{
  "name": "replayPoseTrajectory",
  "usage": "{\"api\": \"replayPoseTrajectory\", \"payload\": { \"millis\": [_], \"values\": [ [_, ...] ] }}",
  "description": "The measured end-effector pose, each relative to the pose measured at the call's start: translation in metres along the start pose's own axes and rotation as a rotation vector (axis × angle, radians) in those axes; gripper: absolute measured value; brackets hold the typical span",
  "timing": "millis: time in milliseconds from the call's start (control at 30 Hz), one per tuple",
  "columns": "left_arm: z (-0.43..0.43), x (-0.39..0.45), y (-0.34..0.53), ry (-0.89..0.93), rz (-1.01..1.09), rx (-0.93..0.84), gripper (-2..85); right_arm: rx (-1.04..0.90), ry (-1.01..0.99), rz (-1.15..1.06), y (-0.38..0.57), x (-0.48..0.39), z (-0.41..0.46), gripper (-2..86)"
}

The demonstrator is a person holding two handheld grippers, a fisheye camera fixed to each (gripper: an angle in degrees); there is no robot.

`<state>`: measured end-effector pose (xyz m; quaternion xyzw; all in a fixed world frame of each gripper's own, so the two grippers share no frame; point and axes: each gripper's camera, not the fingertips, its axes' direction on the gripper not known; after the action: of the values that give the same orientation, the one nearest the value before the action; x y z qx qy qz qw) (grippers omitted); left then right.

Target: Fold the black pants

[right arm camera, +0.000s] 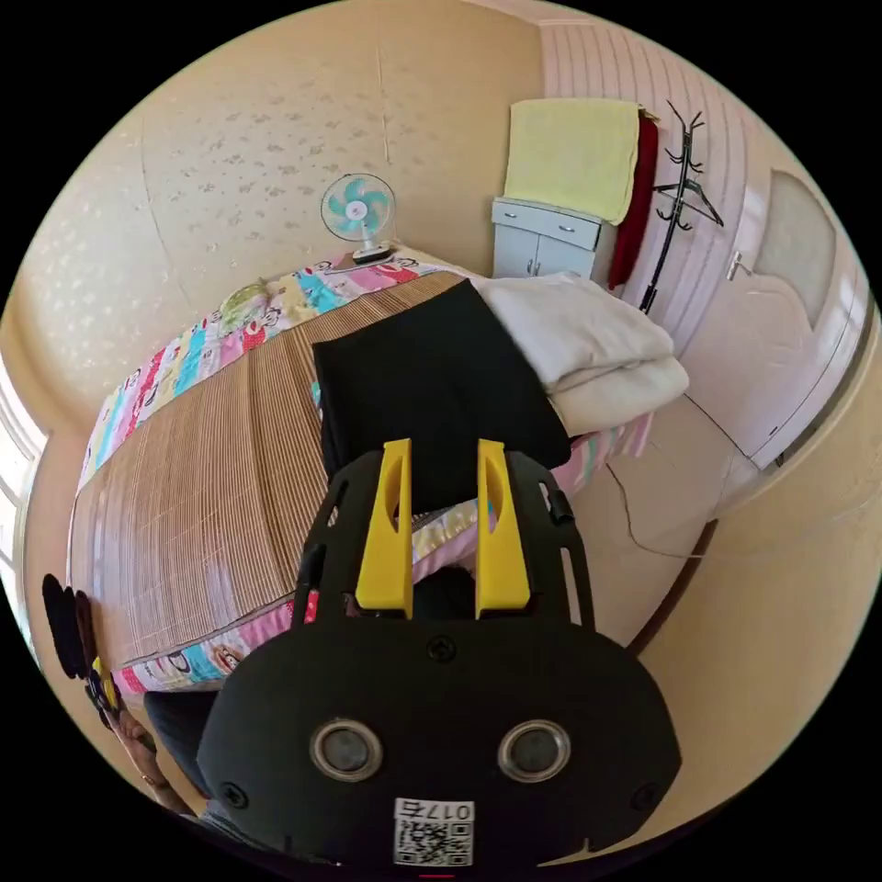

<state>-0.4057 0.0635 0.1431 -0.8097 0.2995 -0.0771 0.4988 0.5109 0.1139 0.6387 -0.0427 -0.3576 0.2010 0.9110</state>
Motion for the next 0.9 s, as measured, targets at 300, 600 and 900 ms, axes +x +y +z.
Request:
{"api": "replayPoseTrajectory", "payload": {
  "millis": [300,600,900],
  "values": [
    [0.013,0.007,0.018,-0.071,-0.092,-0.167,-1.0,0.137,-0.857,0.45,0.061,0.107,0.056,16.3],
    [-0.005,0.009,0.029,-0.105,-0.132,-0.096,-1.0,0.375,-0.576,-0.266,-0.051,-0.105,-0.089,3.8],
    [0.043,0.006,0.037,-0.109,-0.093,-0.171,-1.0,-0.186,-1.15,-1.23,0.078,-0.369,-0.076,2.7]
  ]
}}
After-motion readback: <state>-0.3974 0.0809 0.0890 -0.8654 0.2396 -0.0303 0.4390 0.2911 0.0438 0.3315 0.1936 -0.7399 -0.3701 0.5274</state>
